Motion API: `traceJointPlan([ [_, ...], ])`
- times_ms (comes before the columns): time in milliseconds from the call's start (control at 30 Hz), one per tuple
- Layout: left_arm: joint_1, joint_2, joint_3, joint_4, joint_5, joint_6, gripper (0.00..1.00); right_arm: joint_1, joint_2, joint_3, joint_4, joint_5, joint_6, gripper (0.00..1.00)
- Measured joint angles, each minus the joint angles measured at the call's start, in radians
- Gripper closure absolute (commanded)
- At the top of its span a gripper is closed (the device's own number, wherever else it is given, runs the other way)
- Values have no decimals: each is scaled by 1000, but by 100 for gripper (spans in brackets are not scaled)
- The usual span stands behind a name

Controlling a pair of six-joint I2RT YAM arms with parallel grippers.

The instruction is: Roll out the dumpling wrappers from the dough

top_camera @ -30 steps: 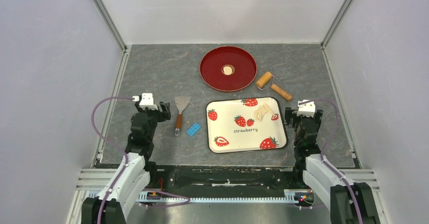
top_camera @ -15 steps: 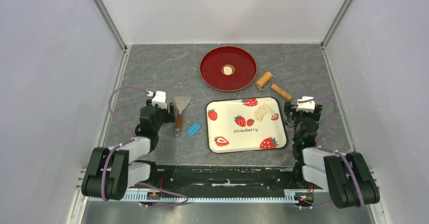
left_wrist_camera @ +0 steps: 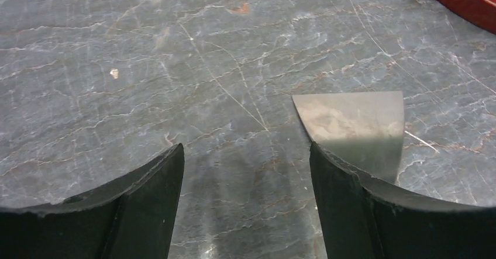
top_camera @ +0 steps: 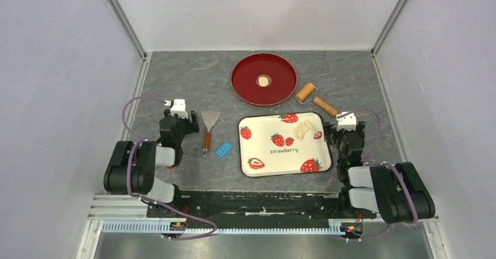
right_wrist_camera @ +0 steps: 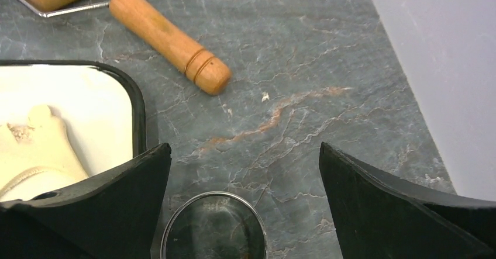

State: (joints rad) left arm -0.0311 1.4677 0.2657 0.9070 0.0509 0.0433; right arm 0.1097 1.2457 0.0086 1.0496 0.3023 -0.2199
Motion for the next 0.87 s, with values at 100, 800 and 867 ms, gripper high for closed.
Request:
traceJointPlan([
  [100, 17, 6, -15, 30, 0, -16, 18, -13, 28, 13, -18, -38, 6, 2],
  [800, 19, 7, -12, 76, 5, -23, 18, -40, 130, -6, 298, -121, 44, 2],
  [867, 19, 7, -11, 75, 5, -23, 18, -40, 130, -6, 298, -121, 44, 2],
])
